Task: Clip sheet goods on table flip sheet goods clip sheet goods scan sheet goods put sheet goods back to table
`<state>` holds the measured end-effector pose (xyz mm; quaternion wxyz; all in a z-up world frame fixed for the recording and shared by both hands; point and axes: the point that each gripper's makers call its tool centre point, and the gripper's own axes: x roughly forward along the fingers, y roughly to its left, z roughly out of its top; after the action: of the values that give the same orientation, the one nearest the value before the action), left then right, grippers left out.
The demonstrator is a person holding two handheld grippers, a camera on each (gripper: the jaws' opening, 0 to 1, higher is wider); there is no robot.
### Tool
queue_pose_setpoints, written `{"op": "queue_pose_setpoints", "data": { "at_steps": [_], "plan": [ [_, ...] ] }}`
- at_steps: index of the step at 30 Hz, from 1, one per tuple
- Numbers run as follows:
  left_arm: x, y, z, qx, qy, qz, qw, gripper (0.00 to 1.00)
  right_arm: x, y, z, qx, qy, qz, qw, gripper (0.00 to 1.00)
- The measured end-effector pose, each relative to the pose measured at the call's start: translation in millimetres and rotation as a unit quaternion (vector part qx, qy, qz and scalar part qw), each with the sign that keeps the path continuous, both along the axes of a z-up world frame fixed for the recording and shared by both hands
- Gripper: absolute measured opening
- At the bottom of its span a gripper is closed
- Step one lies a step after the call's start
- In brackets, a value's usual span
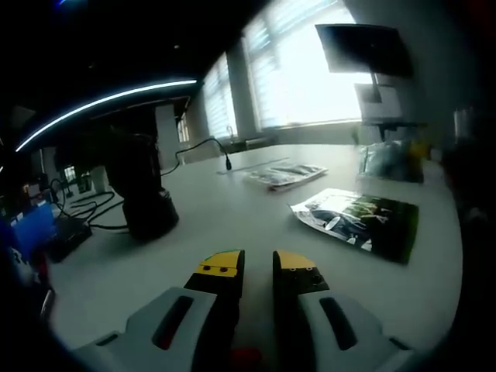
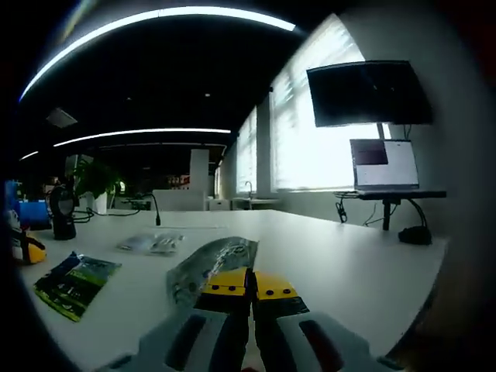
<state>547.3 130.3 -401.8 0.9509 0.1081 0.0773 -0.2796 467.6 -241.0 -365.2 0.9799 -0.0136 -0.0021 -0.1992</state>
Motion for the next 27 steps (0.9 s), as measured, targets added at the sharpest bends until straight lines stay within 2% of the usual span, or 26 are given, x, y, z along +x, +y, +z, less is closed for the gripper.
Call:
{"op": "queue_pose_setpoints", "data": {
  "at_steps": [9,14,15,22,27],
  "plan": [
    [9.3,3.9,-0.3,0.004,-0.004,-0.002,1.0000,0.07,5.5,-5.8,-10.1,-0.010,0.025,-0.032,0.9991,0.00],
    [7.9,2.4,0.1,0.006,-0.005,-0.001,1.0000,0.07,8.5,-12.7,-16.4,-0.005,0.043,-0.037,0.9984,0.00],
    [7.1,1.8,-0.2,0.007,-0.005,0.001,1.0000,0.07,8.6,-13.0,-19.3,-0.012,0.057,-0.036,0.9976,0.00],
    [4.8,0.7,-0.7,0.011,-0.005,0.002,0.9999,0.07,12.2,-13.7,-22.9,-0.012,0.069,-0.033,0.9970,0.00],
    [4.8,0.6,-0.8,0.013,-0.006,-0.001,0.9999,0.07,11.2,-12.4,-21.6,-0.031,0.086,-0.030,0.9954,0.02]
  ]
}}
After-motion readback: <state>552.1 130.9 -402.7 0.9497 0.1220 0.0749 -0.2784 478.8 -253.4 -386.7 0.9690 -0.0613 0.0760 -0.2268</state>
